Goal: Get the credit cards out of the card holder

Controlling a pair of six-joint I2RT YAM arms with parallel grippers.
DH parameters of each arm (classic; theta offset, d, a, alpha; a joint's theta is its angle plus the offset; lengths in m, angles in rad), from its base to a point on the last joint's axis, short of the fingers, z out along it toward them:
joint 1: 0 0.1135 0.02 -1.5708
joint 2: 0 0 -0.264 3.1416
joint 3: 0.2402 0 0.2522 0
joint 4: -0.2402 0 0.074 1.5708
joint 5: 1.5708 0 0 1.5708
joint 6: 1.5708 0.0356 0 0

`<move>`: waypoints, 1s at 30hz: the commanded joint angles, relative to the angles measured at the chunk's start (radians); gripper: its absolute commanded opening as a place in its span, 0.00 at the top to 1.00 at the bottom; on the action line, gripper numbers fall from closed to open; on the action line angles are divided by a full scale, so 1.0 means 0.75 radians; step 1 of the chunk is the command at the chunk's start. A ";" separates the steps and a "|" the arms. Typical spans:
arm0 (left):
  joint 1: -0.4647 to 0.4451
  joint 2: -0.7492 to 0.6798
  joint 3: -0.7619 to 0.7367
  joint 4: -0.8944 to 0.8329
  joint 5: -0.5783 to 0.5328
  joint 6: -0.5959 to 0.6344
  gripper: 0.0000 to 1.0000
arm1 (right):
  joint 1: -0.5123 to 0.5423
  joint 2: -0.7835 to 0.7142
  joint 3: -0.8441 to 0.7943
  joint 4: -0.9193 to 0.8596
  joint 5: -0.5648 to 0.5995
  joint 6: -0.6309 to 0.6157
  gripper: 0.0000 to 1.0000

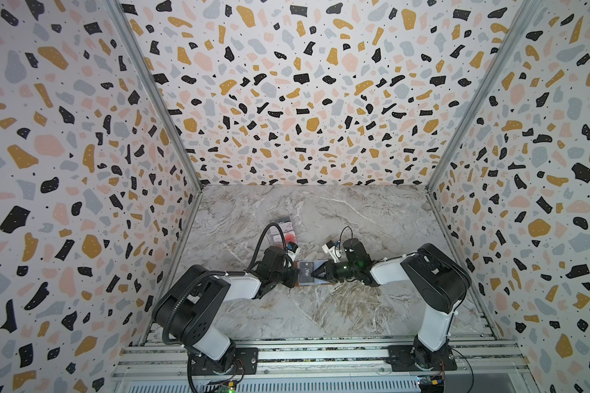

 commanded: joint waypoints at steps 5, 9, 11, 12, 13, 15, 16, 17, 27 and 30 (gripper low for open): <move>0.006 0.029 -0.026 -0.061 0.012 0.000 1.00 | -0.002 0.023 -0.015 0.028 0.008 0.017 0.74; 0.006 0.028 -0.026 -0.062 0.012 0.000 1.00 | -0.001 0.025 -0.016 0.037 0.005 0.017 0.75; 0.005 0.029 -0.024 -0.061 0.012 -0.001 1.00 | 0.000 0.028 -0.016 0.045 0.000 0.020 0.74; 0.006 0.028 -0.024 -0.062 0.011 0.000 1.00 | -0.001 0.030 -0.015 0.051 -0.007 0.024 0.74; 0.006 0.030 -0.024 -0.062 0.012 -0.001 1.00 | -0.001 0.031 -0.015 0.055 -0.010 0.025 0.74; 0.006 0.032 -0.022 -0.062 0.014 -0.001 1.00 | -0.001 0.035 -0.013 0.060 -0.016 0.027 0.74; 0.006 0.033 -0.022 -0.061 0.014 0.000 1.00 | 0.001 0.039 -0.009 0.062 -0.019 0.028 0.74; 0.006 0.034 -0.022 -0.061 0.013 -0.001 1.00 | 0.001 0.041 -0.007 0.064 -0.022 0.030 0.75; 0.006 0.035 -0.022 -0.064 0.016 0.002 1.00 | -0.001 0.063 0.000 0.111 -0.051 0.070 0.75; 0.006 0.035 -0.022 -0.063 0.016 0.002 1.00 | -0.004 0.067 -0.019 0.182 -0.067 0.121 0.75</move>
